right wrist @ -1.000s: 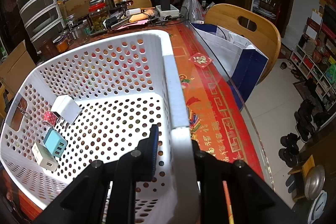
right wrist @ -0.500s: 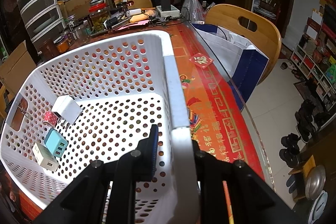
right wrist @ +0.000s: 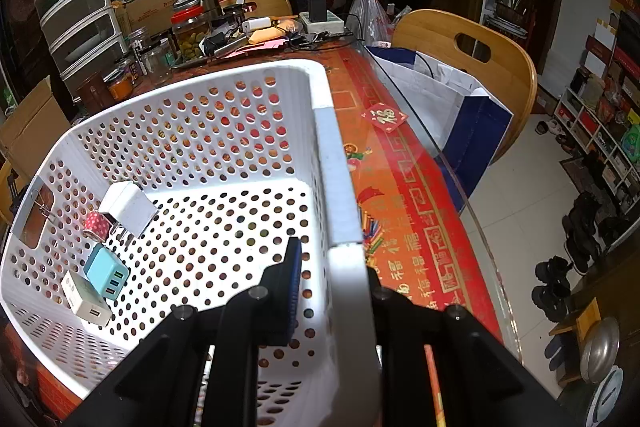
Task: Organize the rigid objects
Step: 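Return the left gripper and grasp the yellow toy car, then carry the yellow car into the basket and release it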
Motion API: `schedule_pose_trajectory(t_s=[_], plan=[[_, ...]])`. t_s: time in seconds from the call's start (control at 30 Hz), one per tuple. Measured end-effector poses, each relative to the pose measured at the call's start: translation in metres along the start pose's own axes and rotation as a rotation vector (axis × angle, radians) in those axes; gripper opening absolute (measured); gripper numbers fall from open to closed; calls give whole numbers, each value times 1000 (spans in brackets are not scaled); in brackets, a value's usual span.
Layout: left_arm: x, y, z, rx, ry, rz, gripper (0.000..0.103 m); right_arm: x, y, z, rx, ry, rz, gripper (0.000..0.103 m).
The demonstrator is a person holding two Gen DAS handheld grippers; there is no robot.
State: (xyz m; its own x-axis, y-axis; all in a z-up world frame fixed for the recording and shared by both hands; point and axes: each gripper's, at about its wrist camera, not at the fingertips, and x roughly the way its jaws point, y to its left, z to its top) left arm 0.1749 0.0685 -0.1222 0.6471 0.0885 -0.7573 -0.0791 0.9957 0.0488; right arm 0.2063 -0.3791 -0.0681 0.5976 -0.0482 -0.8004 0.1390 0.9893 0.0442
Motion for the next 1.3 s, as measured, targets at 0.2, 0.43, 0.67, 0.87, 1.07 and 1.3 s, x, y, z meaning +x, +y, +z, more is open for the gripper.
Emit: schedule_pose_trajectory(t_s=[0.2, 0.43, 0.67, 0.87, 1.07, 1.3], plan=[[-35, -5, 18, 28, -83, 52, 20, -1, 2, 0, -3, -3, 1, 17], [-92, -34, 71, 102, -186, 28, 20, -1, 2, 0, -3, -6, 14, 17], [-143, -96, 114, 248, -258, 39, 20, -1, 2, 0, -5, -3, 12, 17], [-136, -174, 128, 430, -194, 81, 20, 1, 1, 0, -9, 1, 10, 17], [-82, -260, 119, 583, 29, -73, 20, 1, 1, 0, -9, 5, 13, 17], [-7, -327, 96, 726, 313, -85, 20, 2, 0, -1, -9, 6, 24, 17]])
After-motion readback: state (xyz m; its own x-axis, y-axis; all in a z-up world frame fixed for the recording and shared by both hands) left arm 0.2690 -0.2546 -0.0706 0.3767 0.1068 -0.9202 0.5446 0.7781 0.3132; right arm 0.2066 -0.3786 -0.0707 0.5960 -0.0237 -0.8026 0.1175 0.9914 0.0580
